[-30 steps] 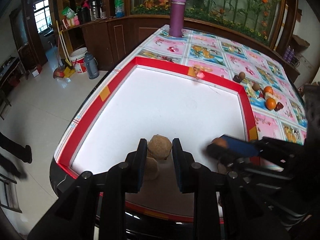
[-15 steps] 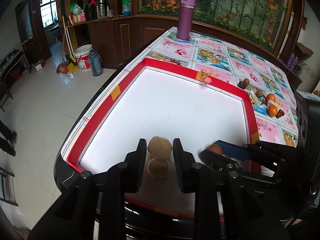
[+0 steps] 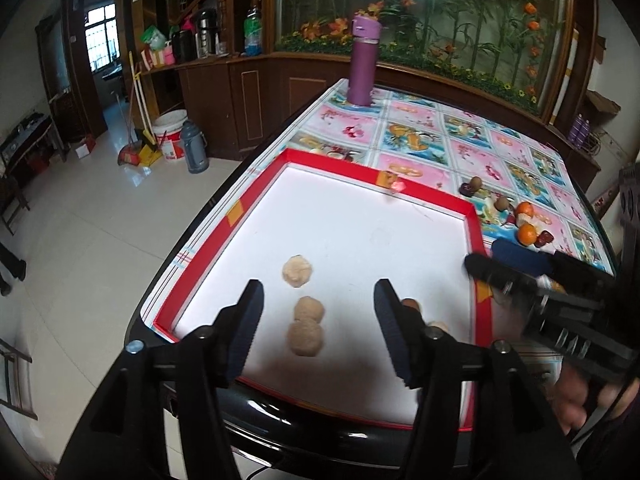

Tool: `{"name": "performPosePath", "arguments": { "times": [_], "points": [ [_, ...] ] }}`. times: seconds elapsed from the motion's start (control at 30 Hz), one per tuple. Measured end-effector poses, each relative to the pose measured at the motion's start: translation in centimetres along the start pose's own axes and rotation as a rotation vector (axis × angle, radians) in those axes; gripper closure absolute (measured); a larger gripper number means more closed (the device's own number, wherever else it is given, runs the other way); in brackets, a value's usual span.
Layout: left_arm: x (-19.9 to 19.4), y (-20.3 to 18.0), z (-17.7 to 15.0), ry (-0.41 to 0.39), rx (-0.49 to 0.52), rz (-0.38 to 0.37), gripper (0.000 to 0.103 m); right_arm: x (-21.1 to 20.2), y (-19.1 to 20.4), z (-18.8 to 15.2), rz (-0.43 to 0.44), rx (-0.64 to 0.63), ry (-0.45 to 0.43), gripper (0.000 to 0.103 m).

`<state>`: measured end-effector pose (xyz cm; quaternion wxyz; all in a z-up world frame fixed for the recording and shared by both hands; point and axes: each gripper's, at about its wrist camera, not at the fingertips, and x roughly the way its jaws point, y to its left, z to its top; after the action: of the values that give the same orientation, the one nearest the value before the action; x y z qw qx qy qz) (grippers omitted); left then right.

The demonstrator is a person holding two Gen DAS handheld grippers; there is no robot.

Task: Organize fruits
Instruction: 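Move both grippers back toward the fruit cluster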

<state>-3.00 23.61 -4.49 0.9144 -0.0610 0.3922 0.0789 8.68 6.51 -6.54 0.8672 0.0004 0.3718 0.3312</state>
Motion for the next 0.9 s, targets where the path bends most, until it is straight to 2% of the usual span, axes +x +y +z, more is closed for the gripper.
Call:
{"name": "performPosePath", "arguments": {
  "times": [0.17, 0.3, 0.47, 0.67, 0.9],
  "points": [
    [-1.1, -1.5, 0.1, -0.026, 0.032, -0.010, 0.039, -2.5, -3.7, 0.6, -0.050, 0.072, -0.058, 0.053],
    [-1.9, -2.7, 0.3, -0.045, 0.047, -0.029, 0.032, -4.9, -7.0, 0.8, -0.098, 0.133, -0.103, 0.053],
    [-2.7, -4.7, 0.7, -0.062, 0.085, -0.068, 0.032, -7.1, -10.7, 0.6, -0.177, 0.186, -0.122, 0.053],
    [-3.5, -8.4, 1.5, -0.097, 0.167, -0.125, 0.029, -9.6, -15.2, 0.1, -0.299, 0.248, -0.132, 0.053],
    [-2.7, -11.5, 0.8, -0.062, 0.233, -0.182, 0.026, -10.6, -19.5, -0.8, -0.402, 0.313, -0.092, 0.053]
  ]
}}
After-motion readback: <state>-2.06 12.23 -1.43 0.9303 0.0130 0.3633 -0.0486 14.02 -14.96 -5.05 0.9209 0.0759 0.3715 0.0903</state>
